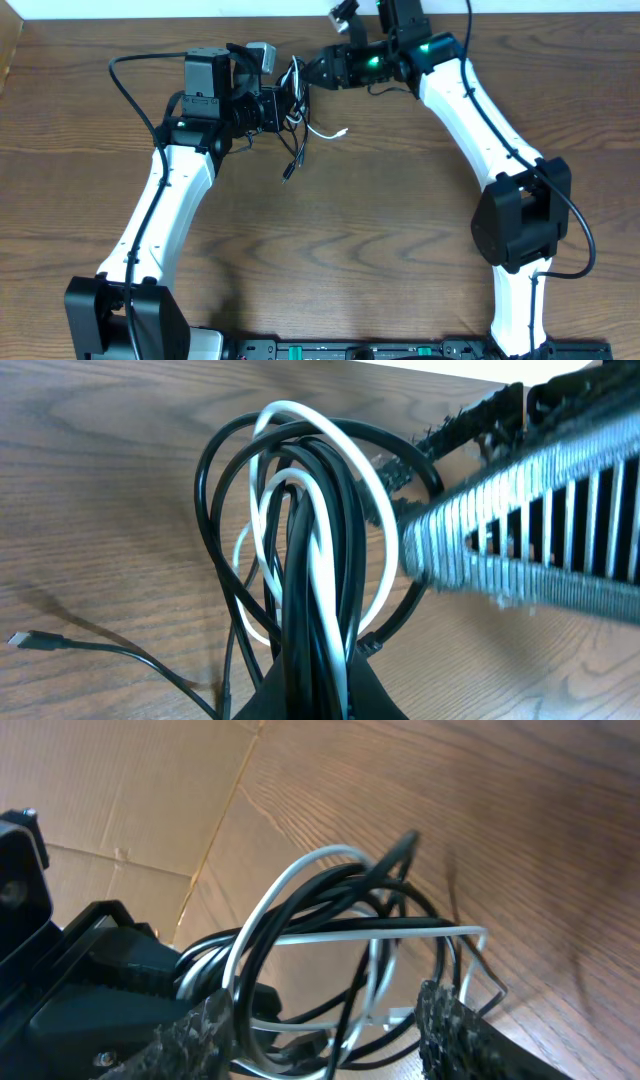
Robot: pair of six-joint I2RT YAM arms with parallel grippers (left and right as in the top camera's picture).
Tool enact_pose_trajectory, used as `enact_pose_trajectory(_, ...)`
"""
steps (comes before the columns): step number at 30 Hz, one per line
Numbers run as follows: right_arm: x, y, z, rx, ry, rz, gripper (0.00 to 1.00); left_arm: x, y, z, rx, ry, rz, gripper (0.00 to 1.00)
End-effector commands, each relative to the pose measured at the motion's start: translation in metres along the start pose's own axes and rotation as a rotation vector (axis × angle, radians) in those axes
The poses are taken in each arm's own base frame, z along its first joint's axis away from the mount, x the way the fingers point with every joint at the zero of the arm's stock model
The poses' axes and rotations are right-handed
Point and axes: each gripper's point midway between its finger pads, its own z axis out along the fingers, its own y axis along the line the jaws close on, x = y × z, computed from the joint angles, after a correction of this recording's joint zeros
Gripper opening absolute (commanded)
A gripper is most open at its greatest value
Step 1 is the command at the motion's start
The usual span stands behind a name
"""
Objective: Untangle cables
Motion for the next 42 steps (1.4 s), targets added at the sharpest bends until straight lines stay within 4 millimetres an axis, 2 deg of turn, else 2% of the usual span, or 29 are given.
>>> enact_pose_trajectory(1, -0.007, 0.013, -0.009, -0.014, -0.024, -0.068, 0.61, -0.005, -0.003, -0.002, 0.013, -0.011, -0.009, 0.07)
enact_pose_trajectory(4, -0.004, 0.019, -0.002, -0.022, -0.015, -0.096, 0.62, -0.006, -0.003, -0.002, 0.013, -0.011, -0.011, 0.08)
enact_pose_trajectory(11, 0.001, 0.015, 0.019, 0.114, -0.028, -0.121, 0.57, -0.006, -0.003, -0.002, 0.014, -0.011, -0.019, 0.08)
enact_pose_trajectory(13, 0.001, 0.006, 0.024, 0.203, -0.045, -0.104, 0.50, -0.006, -0.003, -0.002, 0.014, -0.012, -0.019, 0.08)
enact_pose_trajectory(14, 0.000, -0.006, 0.024, 0.293, -0.070, -0.057, 0.46, -0.006, -0.003, -0.002, 0.014, -0.012, -0.030, 0.07)
enact_pose_trajectory(16, -0.004, -0.015, 0.023, 0.369, -0.106, -0.025, 0.44, -0.006, -0.003, -0.003, 0.017, -0.011, -0.048, 0.08)
enact_pose_trajectory(20, -0.013, -0.005, 0.029, 0.358, -0.147, -0.061, 0.42, -0.003, -0.018, -0.004, 0.104, 0.007, -0.053, 0.07)
enact_pose_trajectory(22, -0.013, -0.007, 0.028, 0.380, -0.155, -0.063, 0.34, -0.002, -0.025, -0.005, 0.145, 0.016, -0.053, 0.07)
enact_pose_trajectory(24, -0.011, -0.021, 0.023, 0.460, -0.157, -0.045, 0.19, -0.002, -0.028, -0.007, 0.177, 0.020, -0.057, 0.07)
enact_pose_trajectory(25, -0.008, -0.034, 0.016, 0.525, -0.160, -0.015, 0.07, -0.003, -0.027, -0.009, 0.183, 0.018, -0.061, 0.07)
enact_pose_trajectory(26, -0.006, -0.046, 0.008, 0.582, -0.166, 0.022, 0.01, -0.004, -0.024, -0.010, 0.180, 0.014, -0.067, 0.07)
enact_pose_trajectory(27, -0.005, -0.054, 0.002, 0.624, -0.172, 0.051, 0.01, -0.005, -0.021, -0.012, 0.180, 0.009, -0.072, 0.07)
enact_pose_trajectory(28, -0.001, -0.076, -0.017, 0.717, -0.178, 0.111, 0.01, -0.008, -0.016, -0.017, 0.194, 0.001, -0.085, 0.08)
enact_pose_trajectory(29, 0.000, -0.082, -0.022, 0.738, -0.176, 0.121, 0.01, -0.009, -0.014, -0.020, 0.200, -0.003, -0.091, 0.08)
enact_pose_trajectory(35, 0.012, -0.140, -0.086, 0.884, -0.147, 0.270, 0.01, -0.017, 0.009, -0.039, 0.226, -0.036, -0.144, 0.07)
enact_pose_trajectory(37, 0.017, -0.158, -0.110, 0.920, -0.142, 0.327, 0.01, -0.020, 0.017, -0.044, 0.216, -0.050, -0.156, 0.07)
enact_pose_trajectory(38, 0.022, -0.172, -0.131, 0.948, -0.136, 0.376, 0.01, -0.022, 0.023, -0.047, 0.205, -0.060, -0.165, 0.08)
enact_pose_trajectory(42, 0.037, -0.199, -0.174, 0.981, -0.105, 0.464, 0.01, -0.023, 0.030, -0.051, 0.193, -0.070, -0.173, 0.07)
